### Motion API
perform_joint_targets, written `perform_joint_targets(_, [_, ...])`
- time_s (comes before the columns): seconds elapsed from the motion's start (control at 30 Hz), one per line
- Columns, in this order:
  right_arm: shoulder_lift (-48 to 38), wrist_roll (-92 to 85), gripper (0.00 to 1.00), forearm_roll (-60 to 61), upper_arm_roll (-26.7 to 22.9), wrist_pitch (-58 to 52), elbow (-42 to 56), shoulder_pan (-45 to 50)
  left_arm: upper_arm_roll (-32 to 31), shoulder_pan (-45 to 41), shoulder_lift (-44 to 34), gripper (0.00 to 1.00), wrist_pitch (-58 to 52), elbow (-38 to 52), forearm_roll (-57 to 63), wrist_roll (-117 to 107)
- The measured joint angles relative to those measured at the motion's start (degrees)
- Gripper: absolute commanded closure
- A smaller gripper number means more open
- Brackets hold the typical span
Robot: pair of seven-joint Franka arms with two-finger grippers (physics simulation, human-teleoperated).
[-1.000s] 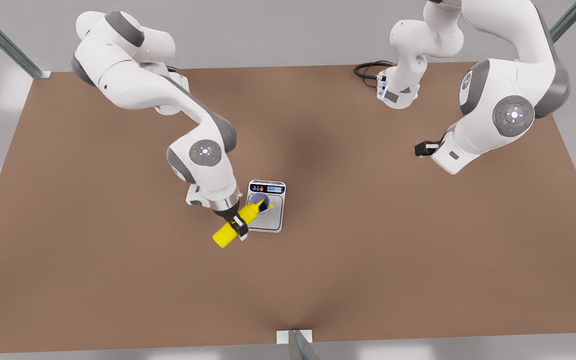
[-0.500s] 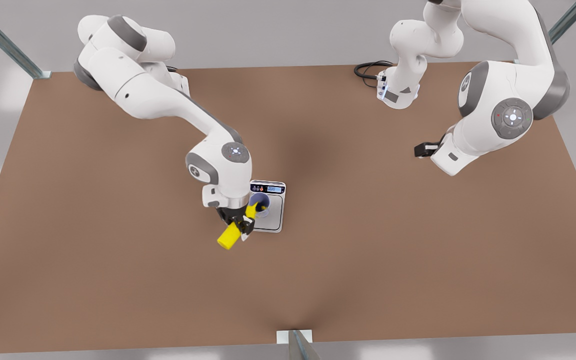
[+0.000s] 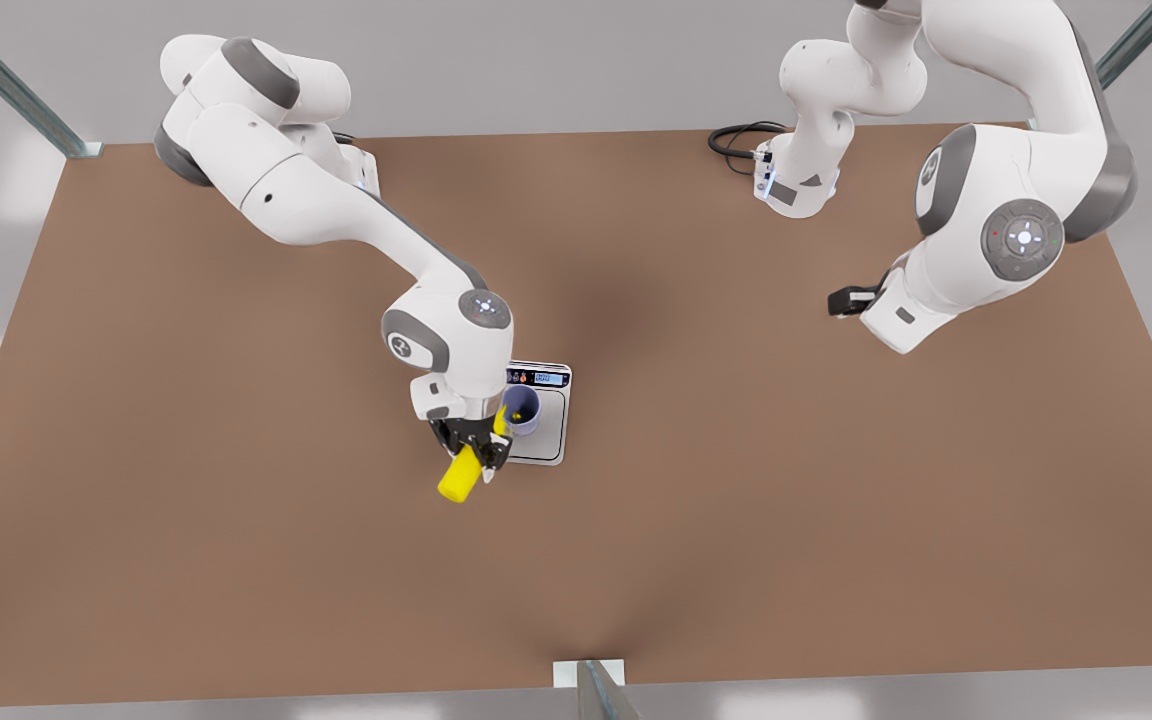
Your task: Move cup to the weight, pick up sauce bottle, pour sauce
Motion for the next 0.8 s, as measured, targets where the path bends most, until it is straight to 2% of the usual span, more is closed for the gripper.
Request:
perform_joint_targets(0.2, [-0.63, 0.03, 0.79, 7.72, -0.06, 0.95, 2.44, -0.93, 0.00, 0.00, 0.01, 0.00, 0.09, 0.00, 0.05, 0.02])
perform_joint_targets(0.33, [-2.51, -2.09, 0.79, 31.64, -2.80, 7.10, 2.63, -3.44, -0.07, 0.02, 0.00, 0.00, -0.17, -0.07, 0.06, 0.11])
perform_joint_targets(0.47, [-2.81, -2.55, 0.79, 45.27, -3.68, 7.99, 2.60, -5.54, -0.17, -0.02, 1.94, 0.00, 0.33, -0.01, -0.26, -0.06])
perform_joint_targets(0.6, [-4.51, -13.82, 0.79, 65.36, -10.19, 5.94, 2.14, -5.98, -0.79, -0.14, 2.40, 0.00, 0.25, 0.07, -0.92, -0.06])
perform_joint_targets(0.7, [-4.60, -17.19, 0.79, 74.84, -12.55, 3.99, 0.98, -6.14, -0.79, -0.30, 2.80, 0.00, 0.66, 0.09, -1.16, -0.06])
perform_joint_targets(0.8, [-4.56, -25.22, 0.79, 87.14, -17.18, -2.61, 0.46, -6.70, -1.18, -0.84, 2.72, 0.00, 0.41, 0.09, -1.25, -0.20])
